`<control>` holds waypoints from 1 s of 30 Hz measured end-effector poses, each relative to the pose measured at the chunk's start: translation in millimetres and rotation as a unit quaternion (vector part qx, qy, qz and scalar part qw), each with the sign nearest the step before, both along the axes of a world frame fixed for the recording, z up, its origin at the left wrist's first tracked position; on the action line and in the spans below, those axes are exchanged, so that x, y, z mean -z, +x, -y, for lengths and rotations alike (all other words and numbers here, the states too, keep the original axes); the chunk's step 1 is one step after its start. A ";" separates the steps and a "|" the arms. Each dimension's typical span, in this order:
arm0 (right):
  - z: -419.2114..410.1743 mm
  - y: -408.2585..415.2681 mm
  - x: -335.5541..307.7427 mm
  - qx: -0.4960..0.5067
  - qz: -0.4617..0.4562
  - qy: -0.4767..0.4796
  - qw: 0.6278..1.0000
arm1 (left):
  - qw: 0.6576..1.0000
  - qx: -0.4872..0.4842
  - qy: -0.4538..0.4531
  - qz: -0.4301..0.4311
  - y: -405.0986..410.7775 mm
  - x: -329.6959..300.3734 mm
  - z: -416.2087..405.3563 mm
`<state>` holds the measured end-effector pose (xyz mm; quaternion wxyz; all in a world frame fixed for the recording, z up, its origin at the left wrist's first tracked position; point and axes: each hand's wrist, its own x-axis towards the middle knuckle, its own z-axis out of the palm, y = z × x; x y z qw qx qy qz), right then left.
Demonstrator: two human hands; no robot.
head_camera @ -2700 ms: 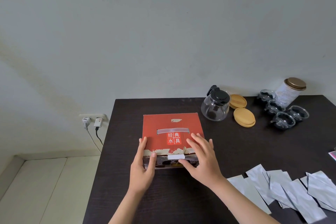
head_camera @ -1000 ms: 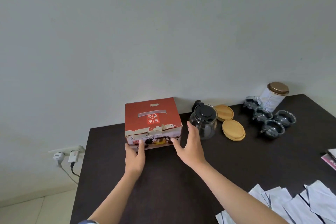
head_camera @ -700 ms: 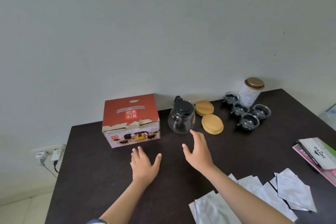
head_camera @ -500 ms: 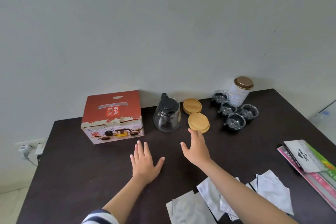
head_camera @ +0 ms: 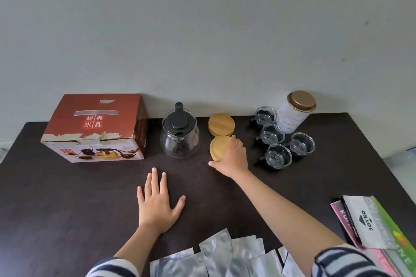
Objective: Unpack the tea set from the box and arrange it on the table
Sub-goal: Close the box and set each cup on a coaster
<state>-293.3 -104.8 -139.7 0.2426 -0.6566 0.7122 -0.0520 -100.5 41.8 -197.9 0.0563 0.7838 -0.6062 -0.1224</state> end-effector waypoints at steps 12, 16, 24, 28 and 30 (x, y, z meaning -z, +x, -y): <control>-2.6 16.8 13.9 0.001 0.073 -0.048 0.996 | 1.000 -0.012 -0.010 0.001 2.4 2.6 -1.5; -0.7 19.3 11.0 -0.004 0.085 -0.049 0.995 | 1.000 -0.014 -0.013 -0.001 2.3 -0.2 -1.9; 6.9 -15.7 -5.7 -0.014 0.116 -0.053 0.992 | 1.000 -0.017 -0.012 -0.007 1.2 -1.4 -2.5; 17.0 -45.3 -18.1 -0.070 -0.005 -0.029 0.997 | 1.000 -0.015 -0.009 -0.008 0.6 -1.8 -1.8; 19.9 -53.0 -23.2 -0.101 -0.071 -0.013 0.992 | 1.000 -0.014 -0.013 -0.005 0.9 -2.1 -1.9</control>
